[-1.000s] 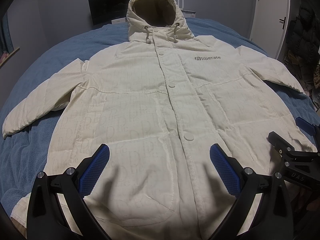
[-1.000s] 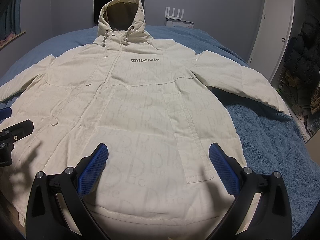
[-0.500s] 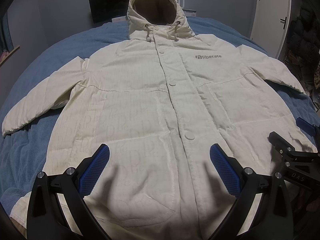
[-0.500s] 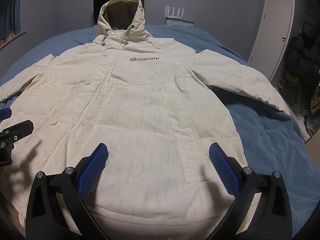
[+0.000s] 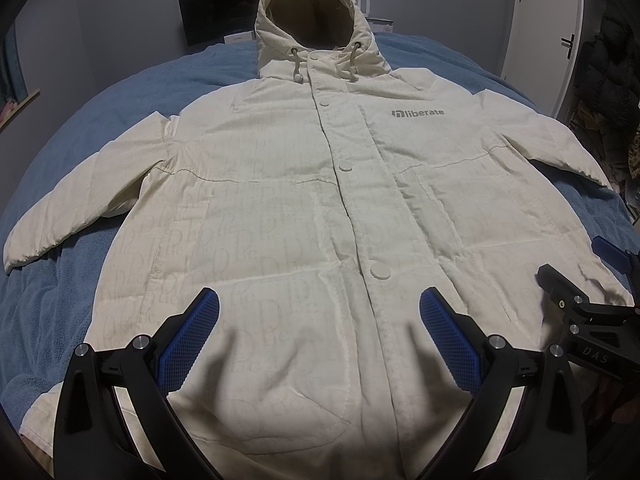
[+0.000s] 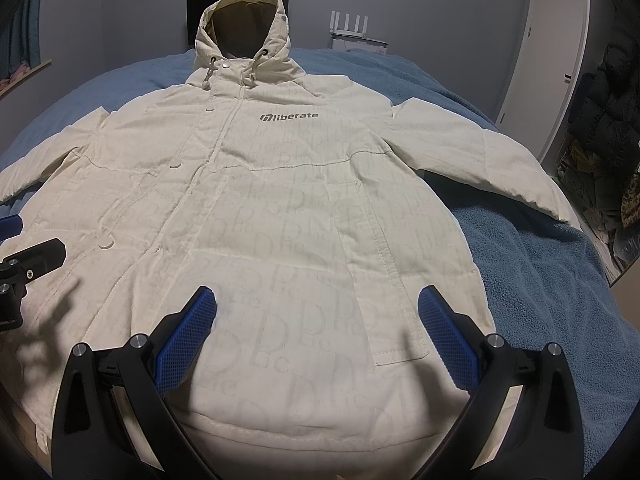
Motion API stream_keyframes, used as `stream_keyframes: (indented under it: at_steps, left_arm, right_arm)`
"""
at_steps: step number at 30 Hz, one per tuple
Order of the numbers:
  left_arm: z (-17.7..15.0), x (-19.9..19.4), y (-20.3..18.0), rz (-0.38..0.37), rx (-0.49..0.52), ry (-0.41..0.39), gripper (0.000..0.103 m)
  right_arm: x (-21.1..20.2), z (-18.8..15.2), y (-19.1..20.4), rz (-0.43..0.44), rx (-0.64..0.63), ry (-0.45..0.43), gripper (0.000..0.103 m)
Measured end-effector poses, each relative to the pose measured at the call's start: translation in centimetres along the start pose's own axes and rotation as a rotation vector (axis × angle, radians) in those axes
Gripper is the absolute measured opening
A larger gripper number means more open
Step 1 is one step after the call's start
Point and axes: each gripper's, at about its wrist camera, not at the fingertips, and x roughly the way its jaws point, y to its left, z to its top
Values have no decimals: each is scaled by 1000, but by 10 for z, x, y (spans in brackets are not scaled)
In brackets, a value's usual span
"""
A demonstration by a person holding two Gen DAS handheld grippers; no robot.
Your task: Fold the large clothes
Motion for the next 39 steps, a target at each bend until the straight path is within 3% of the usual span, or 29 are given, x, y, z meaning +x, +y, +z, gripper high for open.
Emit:
stream_keyframes:
  at_steps: [15,21,25,27,33,35,39]
  left_arm:
    - [0,0,1,-1,-1,1,97]
    - [5,1,3,-7,-1,31,97]
    - [18,-9,5,22,18,-21,97]
    - [32,-12,7,-9,17,-30,97]
    - [79,-12,22,-4,18,-108,97]
    - [93,-7,29,-11,6,-138,97]
    - [108,13,39,-11,-11,-152,97]
  right_arm:
    - [8,-6,3,0,1,5,97]
    - [-3,10,-6,-2,11,1,97]
    - [-17,39,-32,-28,47,-63,97]
    - [-20,54,-50,-46,84,-93,97]
    - [-13,95,-118,-206,157,-163,97]
    - [-1,104,-138,-236,157,-143,97]
    - [42,102,-181,-91,263,4,97]
